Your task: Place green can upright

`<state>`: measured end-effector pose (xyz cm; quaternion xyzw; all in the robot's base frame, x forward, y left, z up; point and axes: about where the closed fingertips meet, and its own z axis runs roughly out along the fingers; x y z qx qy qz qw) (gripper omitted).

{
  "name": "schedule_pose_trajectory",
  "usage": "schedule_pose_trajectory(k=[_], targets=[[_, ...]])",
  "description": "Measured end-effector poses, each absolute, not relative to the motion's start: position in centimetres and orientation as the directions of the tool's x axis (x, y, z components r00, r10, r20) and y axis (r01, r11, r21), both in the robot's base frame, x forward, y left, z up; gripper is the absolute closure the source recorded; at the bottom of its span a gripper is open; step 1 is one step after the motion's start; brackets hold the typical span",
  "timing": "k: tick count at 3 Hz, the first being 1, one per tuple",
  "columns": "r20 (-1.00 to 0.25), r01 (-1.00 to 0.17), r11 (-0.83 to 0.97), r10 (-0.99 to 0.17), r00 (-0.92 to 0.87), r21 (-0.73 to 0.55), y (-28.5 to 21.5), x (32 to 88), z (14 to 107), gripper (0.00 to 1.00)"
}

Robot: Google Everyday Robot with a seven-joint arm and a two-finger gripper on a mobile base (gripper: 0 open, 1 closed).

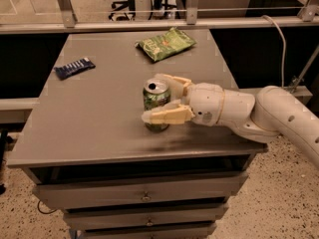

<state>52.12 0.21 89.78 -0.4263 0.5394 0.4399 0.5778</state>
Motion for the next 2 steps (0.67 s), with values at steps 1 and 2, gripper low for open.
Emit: schedule_pose_trajectory(k=[1, 2], targets=[[-0.999, -0.967, 0.252, 0.031, 0.029, -0.02, -0.4, 52.0, 90.1, 0.0], [-0.999, -0.964, 0.263, -0.004, 0.039, -0.039, -1.8, 51.7, 91.4, 0.0]])
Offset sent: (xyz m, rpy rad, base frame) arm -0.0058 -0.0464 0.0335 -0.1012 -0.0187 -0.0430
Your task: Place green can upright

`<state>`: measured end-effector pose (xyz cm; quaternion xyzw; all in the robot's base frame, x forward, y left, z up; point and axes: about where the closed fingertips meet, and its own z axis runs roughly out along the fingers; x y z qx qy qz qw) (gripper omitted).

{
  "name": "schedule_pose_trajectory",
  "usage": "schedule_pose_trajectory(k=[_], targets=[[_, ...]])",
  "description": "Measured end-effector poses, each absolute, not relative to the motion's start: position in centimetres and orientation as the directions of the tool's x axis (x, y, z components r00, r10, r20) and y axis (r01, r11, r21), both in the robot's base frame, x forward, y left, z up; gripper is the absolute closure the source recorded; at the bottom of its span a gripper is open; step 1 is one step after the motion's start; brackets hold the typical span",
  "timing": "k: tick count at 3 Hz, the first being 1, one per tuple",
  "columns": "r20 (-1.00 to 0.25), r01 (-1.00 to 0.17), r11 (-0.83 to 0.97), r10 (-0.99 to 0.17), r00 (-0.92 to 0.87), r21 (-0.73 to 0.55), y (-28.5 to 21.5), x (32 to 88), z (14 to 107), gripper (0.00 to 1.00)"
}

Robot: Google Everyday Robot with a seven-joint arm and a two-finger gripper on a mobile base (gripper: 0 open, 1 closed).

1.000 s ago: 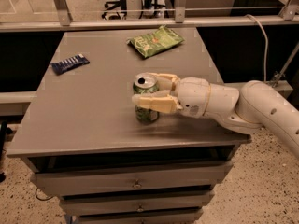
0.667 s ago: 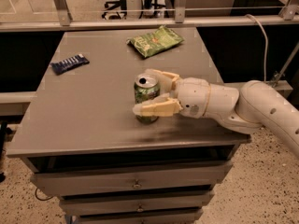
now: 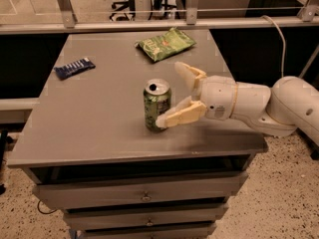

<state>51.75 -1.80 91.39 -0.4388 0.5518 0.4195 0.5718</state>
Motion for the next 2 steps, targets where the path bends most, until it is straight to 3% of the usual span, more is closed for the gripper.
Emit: schedule_pose_trajectory(k=[1, 2], targets=[[-0.996, -0.958, 0.279, -0.082, 0.045, -0.067, -4.6, 50.8, 93.7, 0.0], [-0.988, -0.938, 0.334, -0.152, 0.04, -0.089, -10.6, 48.7, 96.8, 0.0]])
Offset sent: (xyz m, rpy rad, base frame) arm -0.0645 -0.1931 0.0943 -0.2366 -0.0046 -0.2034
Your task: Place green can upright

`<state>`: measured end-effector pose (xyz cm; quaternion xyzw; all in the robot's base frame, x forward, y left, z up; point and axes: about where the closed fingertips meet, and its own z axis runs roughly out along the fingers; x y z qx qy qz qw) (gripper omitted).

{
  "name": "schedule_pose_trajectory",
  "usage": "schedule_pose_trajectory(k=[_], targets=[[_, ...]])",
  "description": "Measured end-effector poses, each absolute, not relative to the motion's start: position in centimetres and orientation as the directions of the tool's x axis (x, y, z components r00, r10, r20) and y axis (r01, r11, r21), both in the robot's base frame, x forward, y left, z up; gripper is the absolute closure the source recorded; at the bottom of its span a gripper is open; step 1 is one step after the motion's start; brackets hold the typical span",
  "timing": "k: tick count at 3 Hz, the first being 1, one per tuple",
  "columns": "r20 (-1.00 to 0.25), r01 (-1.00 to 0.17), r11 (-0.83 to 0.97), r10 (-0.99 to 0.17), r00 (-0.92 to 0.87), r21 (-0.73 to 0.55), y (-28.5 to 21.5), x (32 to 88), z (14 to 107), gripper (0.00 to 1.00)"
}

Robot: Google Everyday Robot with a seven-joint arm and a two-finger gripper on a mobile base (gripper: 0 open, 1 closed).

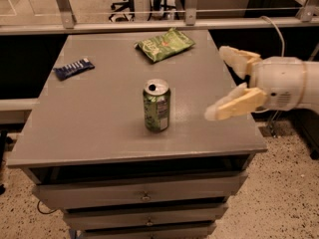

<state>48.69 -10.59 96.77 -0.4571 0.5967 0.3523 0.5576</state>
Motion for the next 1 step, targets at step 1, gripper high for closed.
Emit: schedule_pose_trajectory(k=[1], targets=[[-0.987, -0.941, 0.325, -0.158, 0.042, -0.092, -10.92, 48.23, 97.04, 0.0]])
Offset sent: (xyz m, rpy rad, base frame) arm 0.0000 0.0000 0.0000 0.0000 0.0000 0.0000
